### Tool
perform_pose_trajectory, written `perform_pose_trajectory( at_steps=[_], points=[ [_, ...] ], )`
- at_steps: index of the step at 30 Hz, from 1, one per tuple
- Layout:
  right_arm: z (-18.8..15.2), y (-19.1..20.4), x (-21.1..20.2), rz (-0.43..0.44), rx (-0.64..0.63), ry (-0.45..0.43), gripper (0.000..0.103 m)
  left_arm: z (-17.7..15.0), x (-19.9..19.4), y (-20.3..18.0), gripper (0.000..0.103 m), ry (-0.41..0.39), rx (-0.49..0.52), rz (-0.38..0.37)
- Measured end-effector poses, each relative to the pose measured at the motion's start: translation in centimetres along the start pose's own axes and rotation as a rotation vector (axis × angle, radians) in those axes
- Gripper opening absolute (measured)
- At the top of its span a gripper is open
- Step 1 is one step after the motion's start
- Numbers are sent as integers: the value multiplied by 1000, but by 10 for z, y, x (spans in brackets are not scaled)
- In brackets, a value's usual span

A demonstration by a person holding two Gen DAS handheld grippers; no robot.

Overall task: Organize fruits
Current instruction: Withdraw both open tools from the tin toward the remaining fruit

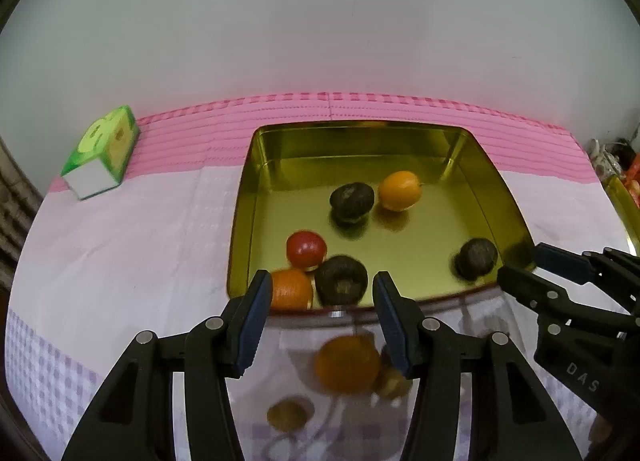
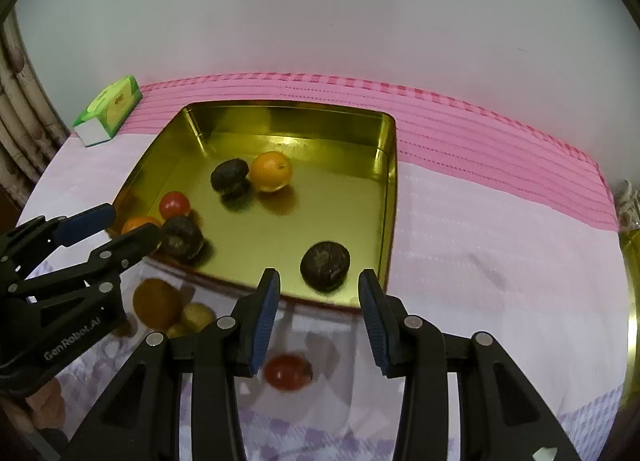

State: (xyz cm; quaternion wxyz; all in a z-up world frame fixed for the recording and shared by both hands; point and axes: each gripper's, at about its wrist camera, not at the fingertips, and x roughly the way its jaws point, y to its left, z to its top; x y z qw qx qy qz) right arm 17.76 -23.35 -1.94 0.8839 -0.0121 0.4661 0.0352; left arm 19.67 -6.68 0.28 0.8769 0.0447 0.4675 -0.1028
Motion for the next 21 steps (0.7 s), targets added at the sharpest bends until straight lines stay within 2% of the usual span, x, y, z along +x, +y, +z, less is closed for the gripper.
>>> perform_pose_trajectory(
  at_steps=[11,21],
  points=[
    [-54,-7,-28,-4,16,3,38,-55,-36,6,53,-3,-28,15],
    [-103,-12,-26,2,28,57,38,-111,-34,28,53,73,-84,43]
  ],
)
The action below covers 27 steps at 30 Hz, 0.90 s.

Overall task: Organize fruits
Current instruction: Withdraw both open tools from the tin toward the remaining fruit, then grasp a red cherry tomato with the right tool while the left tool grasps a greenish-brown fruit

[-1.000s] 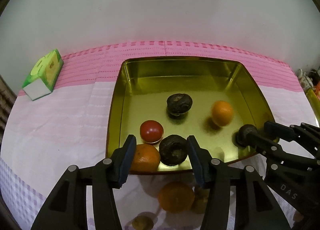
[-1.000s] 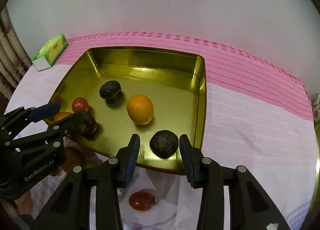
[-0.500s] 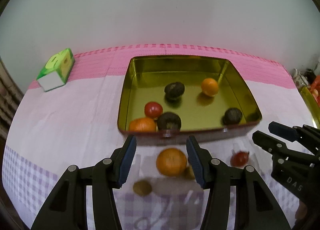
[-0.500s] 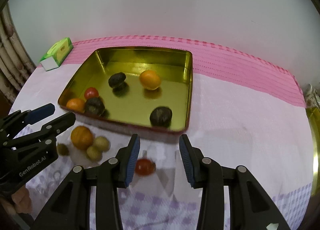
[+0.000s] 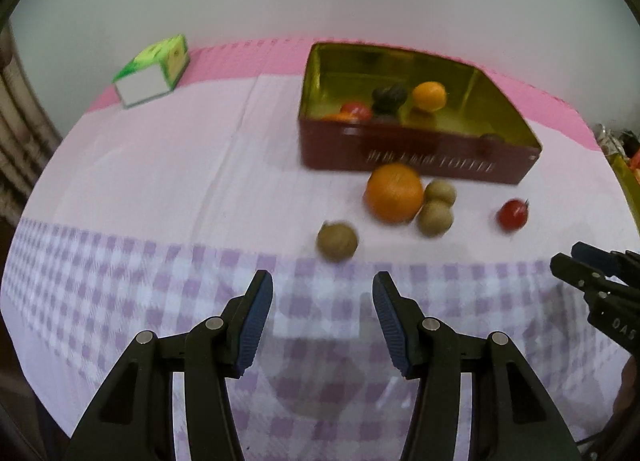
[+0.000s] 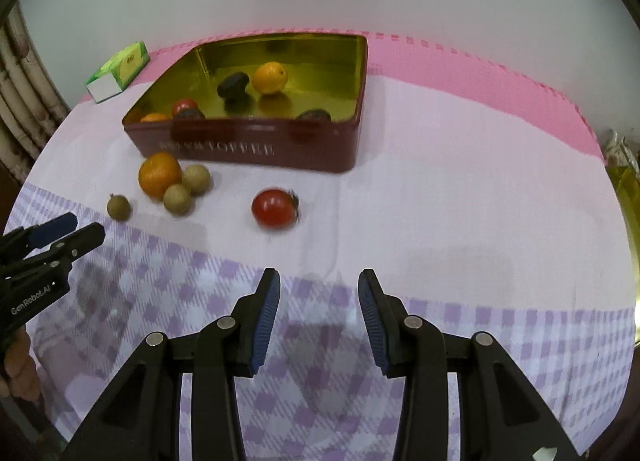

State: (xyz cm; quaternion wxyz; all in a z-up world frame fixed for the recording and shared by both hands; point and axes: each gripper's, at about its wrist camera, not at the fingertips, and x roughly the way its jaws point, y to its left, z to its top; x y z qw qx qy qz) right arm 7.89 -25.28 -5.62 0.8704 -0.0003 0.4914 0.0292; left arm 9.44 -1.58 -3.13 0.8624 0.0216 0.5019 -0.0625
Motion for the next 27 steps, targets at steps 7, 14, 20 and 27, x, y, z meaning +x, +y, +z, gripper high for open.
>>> perform_pose_trajectory(
  at_steps=[7,14,20,27],
  points=[
    [-10,10,10,17,-11,31,38,-11,5,1,53,19,-8,0],
    [-5,19,21,8,-29,42,38,-4,12,-1,53,13,-6,-7],
    [7,24,29,-8,-50,29,39,2,20,4,53,18,-20,-4],
    [22,33,38,-9,-73,17,40,7,26,5,53,22,-16,-4]
  ],
)
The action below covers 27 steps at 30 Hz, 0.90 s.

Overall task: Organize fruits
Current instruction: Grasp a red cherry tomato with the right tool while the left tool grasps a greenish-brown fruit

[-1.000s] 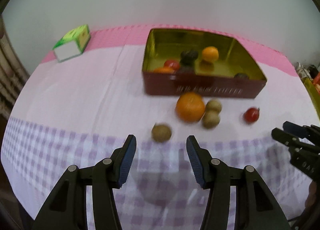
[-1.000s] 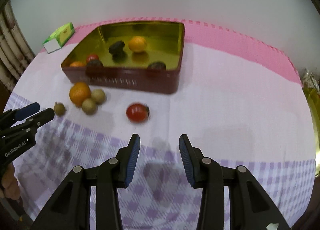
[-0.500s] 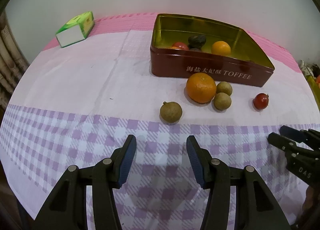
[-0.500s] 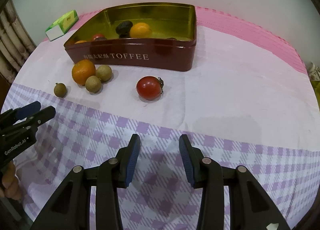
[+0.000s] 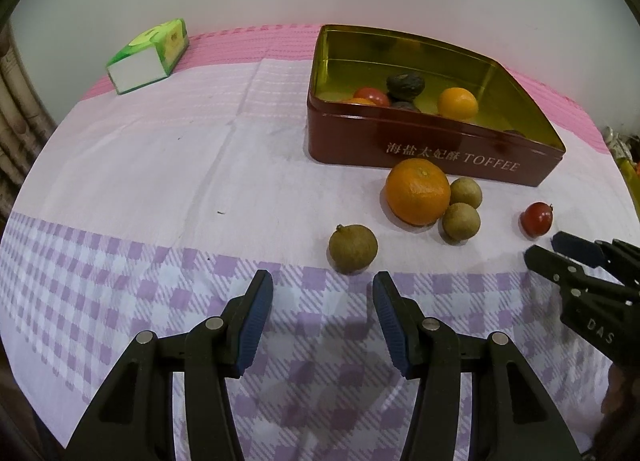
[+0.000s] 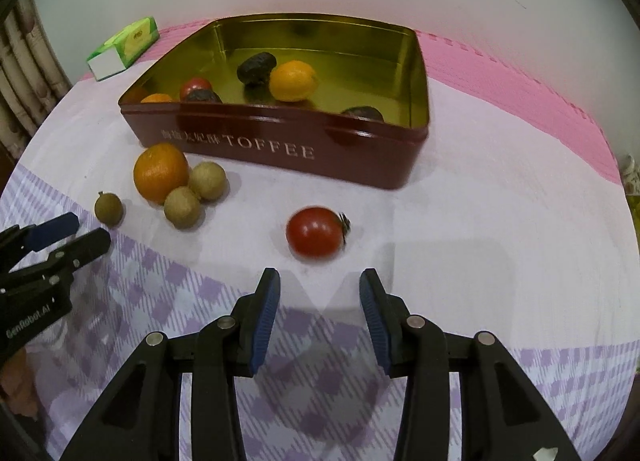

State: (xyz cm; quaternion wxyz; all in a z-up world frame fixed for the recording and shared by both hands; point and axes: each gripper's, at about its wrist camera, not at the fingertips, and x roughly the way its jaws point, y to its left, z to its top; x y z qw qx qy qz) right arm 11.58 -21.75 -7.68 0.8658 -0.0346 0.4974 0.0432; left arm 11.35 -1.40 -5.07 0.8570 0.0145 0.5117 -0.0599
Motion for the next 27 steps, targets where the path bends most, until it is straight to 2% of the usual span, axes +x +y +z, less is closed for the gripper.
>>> perform_pose_trajectory(
  at_steps=[10,14,27],
  points=[
    [14,1,6,-5,1,-18,39,8,5,-4,53,-4,17,-2],
    [14,0,6,-8,-1,-31,28,11,8,-5,53,-3,25,1],
    [7,-9,2,-14,26,-31,27,13,12,-7,53,-1,20,0]
  ],
)
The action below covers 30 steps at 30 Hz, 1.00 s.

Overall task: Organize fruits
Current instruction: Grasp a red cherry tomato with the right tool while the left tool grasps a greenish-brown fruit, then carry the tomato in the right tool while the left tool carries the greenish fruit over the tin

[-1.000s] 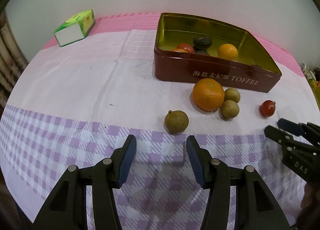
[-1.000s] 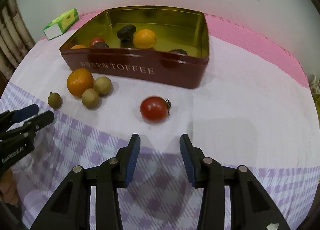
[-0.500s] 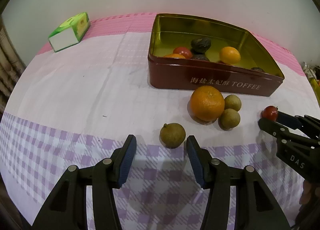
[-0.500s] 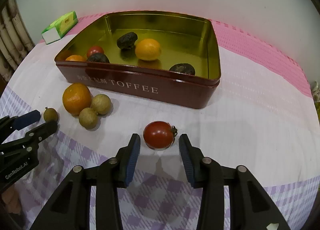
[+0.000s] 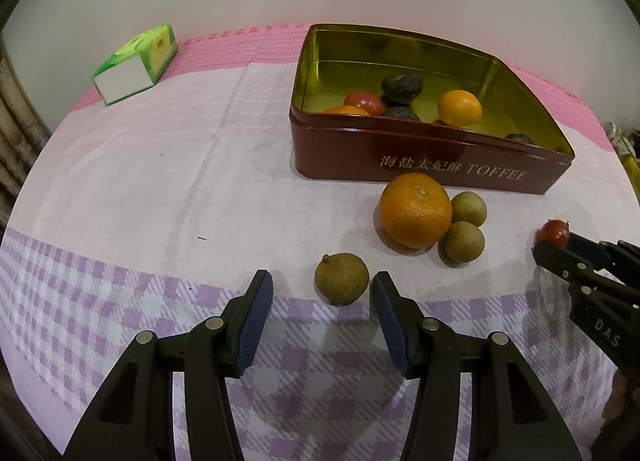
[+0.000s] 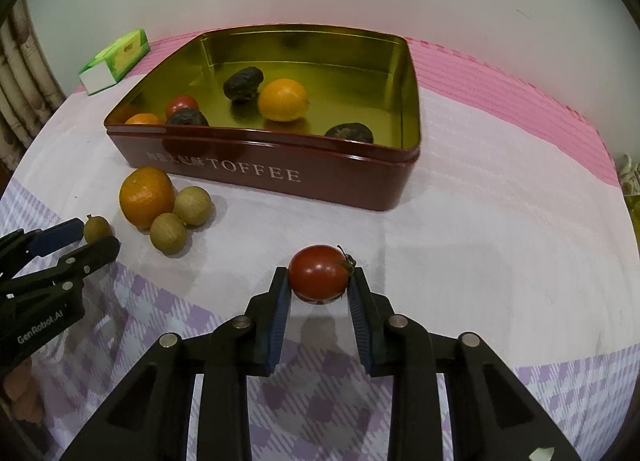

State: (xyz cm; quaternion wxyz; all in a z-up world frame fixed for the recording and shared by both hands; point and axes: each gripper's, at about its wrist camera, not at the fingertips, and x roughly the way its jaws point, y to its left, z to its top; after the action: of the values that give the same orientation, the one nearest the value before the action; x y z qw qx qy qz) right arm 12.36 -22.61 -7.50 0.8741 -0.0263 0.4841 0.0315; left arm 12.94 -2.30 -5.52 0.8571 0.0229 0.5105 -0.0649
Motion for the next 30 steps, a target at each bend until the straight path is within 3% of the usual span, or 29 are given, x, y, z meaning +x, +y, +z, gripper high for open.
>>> perform_pose_trajectory(
  at_steps=[9,13,30],
  points=[
    [-4,-3,-3,-10,12,4,27,-1,-2,-3,32,-12,19,-16],
    [-4,-3,-3,-12,10,4,27,-3,-3,-6,27,-16,22,-17],
    [-4,-3,-3,-12,10,5,27,-4,-4,-7,27,-17,17,-14]
  ],
)
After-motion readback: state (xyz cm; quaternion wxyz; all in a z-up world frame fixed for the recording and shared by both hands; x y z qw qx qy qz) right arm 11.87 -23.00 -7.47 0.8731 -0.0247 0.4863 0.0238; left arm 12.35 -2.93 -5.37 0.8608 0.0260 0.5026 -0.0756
